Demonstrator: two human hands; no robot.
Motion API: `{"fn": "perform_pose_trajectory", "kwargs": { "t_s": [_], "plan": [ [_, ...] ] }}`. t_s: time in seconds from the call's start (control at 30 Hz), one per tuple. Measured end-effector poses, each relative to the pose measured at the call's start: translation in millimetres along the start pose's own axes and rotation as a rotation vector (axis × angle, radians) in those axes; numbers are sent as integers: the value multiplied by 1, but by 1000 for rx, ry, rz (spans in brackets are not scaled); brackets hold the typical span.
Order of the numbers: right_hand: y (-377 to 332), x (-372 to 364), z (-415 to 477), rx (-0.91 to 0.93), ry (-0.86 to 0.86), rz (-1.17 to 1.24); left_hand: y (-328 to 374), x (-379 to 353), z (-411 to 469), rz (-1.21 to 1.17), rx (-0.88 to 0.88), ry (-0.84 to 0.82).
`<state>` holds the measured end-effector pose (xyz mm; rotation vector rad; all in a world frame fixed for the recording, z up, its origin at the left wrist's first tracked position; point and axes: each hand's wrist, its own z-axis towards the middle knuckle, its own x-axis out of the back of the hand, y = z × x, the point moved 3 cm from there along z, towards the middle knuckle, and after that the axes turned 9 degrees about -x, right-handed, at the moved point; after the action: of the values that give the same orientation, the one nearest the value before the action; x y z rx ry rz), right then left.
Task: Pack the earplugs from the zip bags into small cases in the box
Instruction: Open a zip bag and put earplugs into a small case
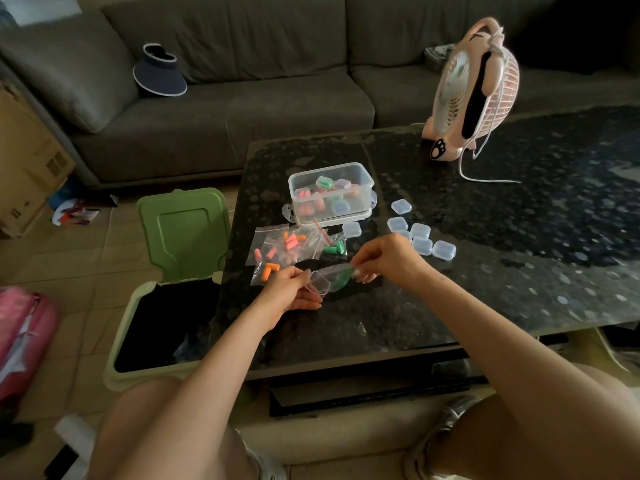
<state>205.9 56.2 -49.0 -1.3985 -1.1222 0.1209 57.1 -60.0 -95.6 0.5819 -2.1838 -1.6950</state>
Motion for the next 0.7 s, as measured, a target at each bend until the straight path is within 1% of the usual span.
{"fn": "perform_pose_trajectory", "kwargs": {
  "t_s": [0.13, 0.37, 0.53, 0.7],
  "plan": [
    [-7, 5, -3, 51, 59, 73, 0, 0, 0, -4, 27, -1],
    [-11, 4, -2, 100, 105, 80, 1, -2, 0, -3, 43, 20],
    [-13, 5, -1, 129, 157, 5, 2, -2, 0, 3, 45, 26],
    [-15, 3, -1, 139, 105, 32, 2, -2, 0, 36, 53, 31]
  ]
}}
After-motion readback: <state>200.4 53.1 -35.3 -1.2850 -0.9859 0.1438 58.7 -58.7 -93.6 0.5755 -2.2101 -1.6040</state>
